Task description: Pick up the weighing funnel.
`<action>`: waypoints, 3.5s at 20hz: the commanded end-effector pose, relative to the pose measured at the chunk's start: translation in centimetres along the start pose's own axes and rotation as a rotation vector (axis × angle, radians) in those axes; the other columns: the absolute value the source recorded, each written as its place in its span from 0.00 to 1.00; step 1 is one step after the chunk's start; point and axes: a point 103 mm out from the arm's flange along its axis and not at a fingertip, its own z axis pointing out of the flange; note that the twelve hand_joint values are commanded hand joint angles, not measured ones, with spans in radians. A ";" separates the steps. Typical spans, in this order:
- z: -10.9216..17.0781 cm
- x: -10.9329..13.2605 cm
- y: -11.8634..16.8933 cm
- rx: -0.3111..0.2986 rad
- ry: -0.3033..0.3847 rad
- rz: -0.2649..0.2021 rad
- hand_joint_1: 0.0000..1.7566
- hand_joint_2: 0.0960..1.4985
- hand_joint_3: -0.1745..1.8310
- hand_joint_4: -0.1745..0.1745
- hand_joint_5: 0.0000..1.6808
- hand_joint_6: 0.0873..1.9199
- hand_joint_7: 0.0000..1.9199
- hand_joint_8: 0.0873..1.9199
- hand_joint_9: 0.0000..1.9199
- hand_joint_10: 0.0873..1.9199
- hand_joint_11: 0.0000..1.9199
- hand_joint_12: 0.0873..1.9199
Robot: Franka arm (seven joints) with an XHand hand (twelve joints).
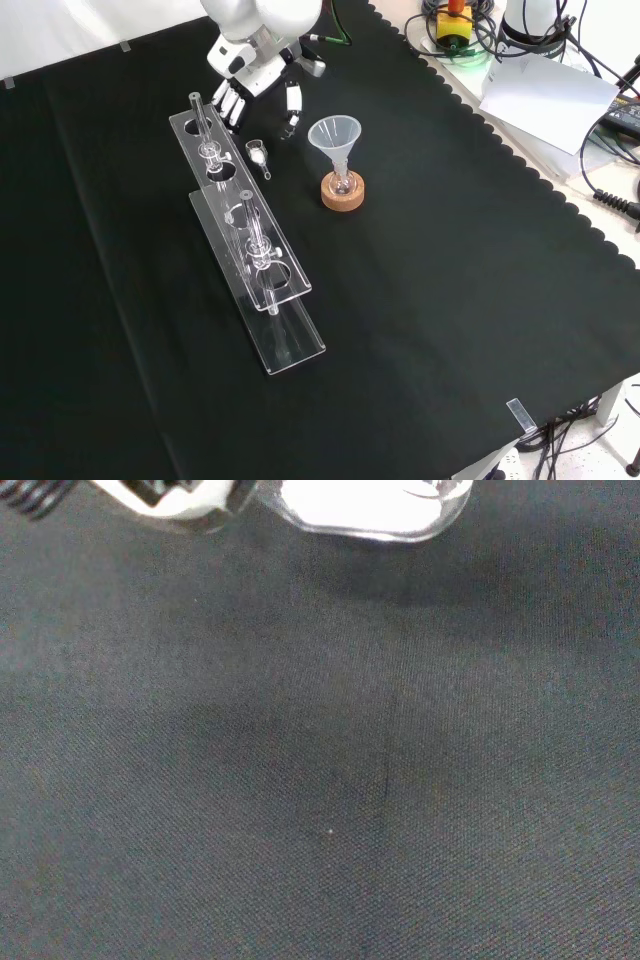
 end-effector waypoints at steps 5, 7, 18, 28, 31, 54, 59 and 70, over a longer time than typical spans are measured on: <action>0.5 0.3 0.5 0.003 -0.010 -0.001 0.49 0.38 0.38 0.35 0.37 0.03 0.17 0.33 0.29 0.29 0.14 0.70; 0.6 0.0 0.5 0.005 0.000 -0.014 0.49 0.38 0.38 0.35 0.37 0.03 0.17 0.33 0.29 0.29 0.14 0.70; 1.3 -0.5 0.9 0.006 -0.050 0.004 0.50 0.38 0.38 0.35 0.37 0.04 0.18 0.33 0.29 0.28 0.14 0.70; 1.7 -0.6 1.1 0.009 -0.076 -0.002 0.50 0.37 0.39 0.38 0.34 0.22 0.18 0.33 0.30 0.28 0.14 0.70; 1.7 -0.5 1.1 0.004 -0.083 0.001 0.51 0.37 0.40 0.40 0.34 0.31 0.18 0.33 0.30 0.28 0.14 0.70; 2.0 0.3 1.7 0.019 -0.130 0.008 0.52 0.37 0.41 0.46 0.38 0.43 0.18 0.33 0.30 0.28 0.14 0.70; 2.2 -0.3 1.7 0.022 -0.127 0.003 0.52 0.37 0.41 0.47 0.39 0.44 0.18 0.33 0.30 0.28 0.13 0.70; 2.3 -0.6 1.9 0.045 -0.139 0.010 0.53 0.37 0.42 0.44 0.36 0.44 0.17 0.33 0.30 0.28 0.13 0.70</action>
